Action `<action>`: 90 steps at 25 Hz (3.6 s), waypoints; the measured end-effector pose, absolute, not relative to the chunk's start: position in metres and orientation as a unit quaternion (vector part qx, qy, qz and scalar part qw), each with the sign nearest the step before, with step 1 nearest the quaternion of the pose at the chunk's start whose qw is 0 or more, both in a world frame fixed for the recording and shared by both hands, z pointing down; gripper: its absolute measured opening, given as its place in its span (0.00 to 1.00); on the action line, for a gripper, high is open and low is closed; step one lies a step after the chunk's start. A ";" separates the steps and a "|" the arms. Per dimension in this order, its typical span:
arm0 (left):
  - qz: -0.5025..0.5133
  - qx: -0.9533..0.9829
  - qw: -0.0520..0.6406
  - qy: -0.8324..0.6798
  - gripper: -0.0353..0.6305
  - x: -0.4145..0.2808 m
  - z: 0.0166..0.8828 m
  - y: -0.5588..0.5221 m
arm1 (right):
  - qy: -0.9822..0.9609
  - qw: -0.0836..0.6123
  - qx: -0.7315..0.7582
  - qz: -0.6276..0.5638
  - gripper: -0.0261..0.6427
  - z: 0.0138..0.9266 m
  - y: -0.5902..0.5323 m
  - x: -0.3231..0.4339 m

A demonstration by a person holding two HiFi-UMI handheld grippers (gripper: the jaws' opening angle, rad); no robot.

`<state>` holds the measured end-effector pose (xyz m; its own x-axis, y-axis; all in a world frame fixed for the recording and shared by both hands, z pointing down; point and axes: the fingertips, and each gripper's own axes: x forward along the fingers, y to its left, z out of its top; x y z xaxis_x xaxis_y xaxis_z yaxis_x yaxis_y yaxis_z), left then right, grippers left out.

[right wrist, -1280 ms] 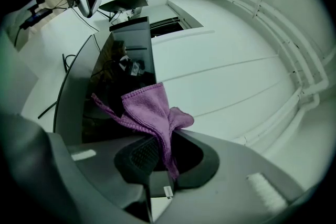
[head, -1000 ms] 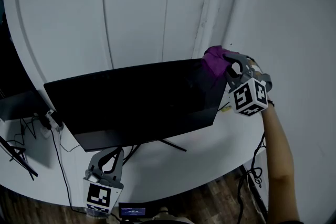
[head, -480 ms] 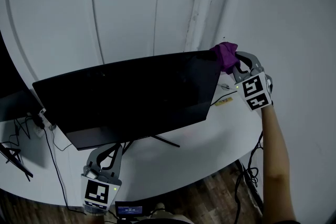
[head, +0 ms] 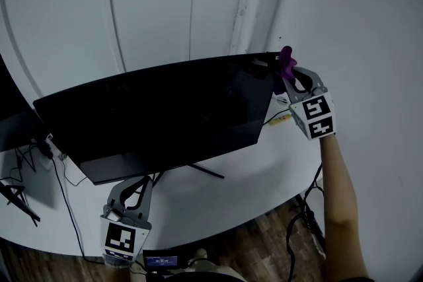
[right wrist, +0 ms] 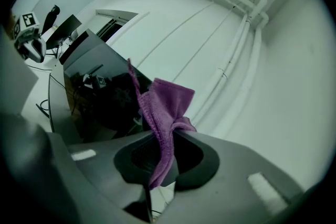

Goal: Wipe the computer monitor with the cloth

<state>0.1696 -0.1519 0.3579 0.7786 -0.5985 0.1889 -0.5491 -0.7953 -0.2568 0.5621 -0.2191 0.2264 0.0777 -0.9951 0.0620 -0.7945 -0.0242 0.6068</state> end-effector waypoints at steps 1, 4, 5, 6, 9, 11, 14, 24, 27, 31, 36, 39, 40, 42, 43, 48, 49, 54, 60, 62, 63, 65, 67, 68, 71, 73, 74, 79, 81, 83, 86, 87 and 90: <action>-0.132 -0.938 0.093 0.306 0.06 0.170 0.358 -0.152 | -0.651 0.262 0.686 -0.195 0.13 0.231 -0.220 0.561; -0.140 -0.937 0.093 0.307 0.06 0.168 0.363 -0.152 | -0.652 0.275 0.681 -0.188 0.13 0.247 -0.219 0.559; -0.140 -0.937 0.091 0.307 0.06 0.169 0.363 -0.152 | -0.654 0.275 0.681 -0.184 0.13 0.252 -0.219 0.559; -0.140 -0.937 0.089 0.306 0.06 0.170 0.362 -0.152 | -0.655 0.275 0.681 -0.180 0.13 0.256 -0.218 0.560; -0.143 -0.937 0.085 0.306 0.06 0.171 0.365 -0.153 | -0.657 0.278 0.681 -0.167 0.13 0.271 -0.216 0.560; -0.144 -0.937 0.084 0.306 0.06 0.170 0.366 -0.154 | -0.659 0.279 0.681 -0.157 0.13 0.283 -0.214 0.560; -0.146 -0.937 0.083 0.307 0.06 0.168 0.370 -0.155 | -0.660 0.284 0.680 -0.143 0.13 0.301 -0.211 0.559; -0.151 -0.937 0.069 0.308 0.06 0.167 0.383 -0.161 | -0.662 0.290 0.683 -0.101 0.13 0.356 -0.206 0.560; -0.153 -0.936 0.066 0.309 0.06 0.166 0.387 -0.164 | -0.663 0.294 0.683 -0.086 0.13 0.374 -0.205 0.560; -0.155 -0.936 0.062 0.311 0.06 0.163 0.394 -0.165 | -0.664 0.302 0.680 -0.069 0.13 0.401 -0.202 0.558; -0.156 -0.935 0.056 0.314 0.06 0.161 0.400 -0.167 | -0.666 0.309 0.677 -0.045 0.13 0.432 -0.197 0.556; -0.157 -0.935 0.051 0.315 0.06 0.160 0.403 -0.167 | -0.666 0.310 0.678 -0.028 0.13 0.449 -0.194 0.555; -0.158 -0.934 0.050 0.316 0.06 0.159 0.404 -0.167 | -0.665 0.309 0.679 -0.022 0.13 0.455 -0.193 0.554; -0.161 -0.933 0.047 0.318 0.06 0.157 0.406 -0.167 | -0.664 0.308 0.681 -0.006 0.13 0.469 -0.190 0.555; -0.162 -0.933 0.046 0.318 0.06 0.157 0.408 -0.166 | -0.663 0.307 0.682 0.003 0.13 0.477 -0.188 0.556; -0.165 -0.932 0.040 0.322 0.06 0.150 0.413 -0.166 | -0.656 0.268 0.704 0.053 0.13 0.501 -0.183 0.555; -0.165 -0.931 0.038 0.322 0.06 0.149 0.413 -0.166 | -0.652 0.257 0.710 0.065 0.13 0.506 -0.182 0.556; -0.170 -0.930 0.035 0.324 0.06 0.144 0.415 -0.164 | -0.632 0.207 0.736 0.130 0.13 0.532 -0.175 0.556; -0.175 -0.927 0.036 0.329 0.06 0.134 0.419 -0.165 | -0.617 0.165 0.751 0.168 0.13 0.544 -0.167 0.551; -0.178 -0.927 0.039 0.328 0.06 0.129 0.420 -0.165 | -0.614 0.155 0.753 0.177 0.13 0.546 -0.166 0.546; -0.177 -0.927 0.037 0.328 0.06 0.128 0.420 -0.165 | -0.613 0.152 0.754 0.180 0.13 0.547 -0.165 0.544; -0.173 -0.928 0.031 0.327 0.06 0.126 0.418 -0.164 | -0.613 0.145 0.754 0.186 0.13 0.549 -0.165 0.538; -0.172 -0.929 0.030 0.327 0.06 0.122 0.418 -0.164 | -0.615 0.141 0.752 0.191 0.13 0.550 -0.165 0.531; -0.171 -0.929 0.029 0.327 0.06 0.120 0.417 -0.164 | -0.617 0.141 0.750 0.192 0.13 0.551 -0.166 0.526; -0.169 -0.929 0.028 0.327 0.06 0.113 0.416 -0.165 | -0.626 0.144 0.742 0.192 0.13 0.553 -0.168 0.510; -0.168 -0.929 0.029 0.328 0.06 0.109 0.416 -0.166 | -0.631 0.145 0.738 0.191 0.13 0.553 -0.171 0.501; -0.168 -0.929 0.029 0.329 0.06 0.107 0.415 -0.166 | -0.633 0.143 0.736 0.191 0.13 0.553 -0.172 0.497; -0.166 -0.928 0.028 0.331 0.06 0.093 0.413 -0.168 | -0.641 0.142 0.730 0.193 0.13 0.551 -0.174 0.475; -0.168 -0.927 0.029 0.334 0.06 0.085 0.415 -0.169 | -0.643 0.144 0.726 0.194 0.13 0.551 -0.174 0.466; -0.170 -0.926 0.030 0.336 0.06 0.079 0.416 -0.170 | -0.646 0.144 0.724 0.195 0.13 0.551 -0.177 0.457; -0.170 -0.926 0.031 0.337 0.06 0.072 0.417 -0.171 | -0.649 0.144 0.721 0.196 0.13 0.550 -0.180 0.445; -0.170 -0.926 0.031 0.336 0.06 0.070 0.416 -0.171 | -0.649 0.143 0.721 0.197 0.13 0.550 -0.180 0.442; -0.167 -0.927 0.032 0.334 0.06 0.066 0.414 -0.171 | -0.653 0.143 0.716 0.199 0.13 0.551 -0.182 0.430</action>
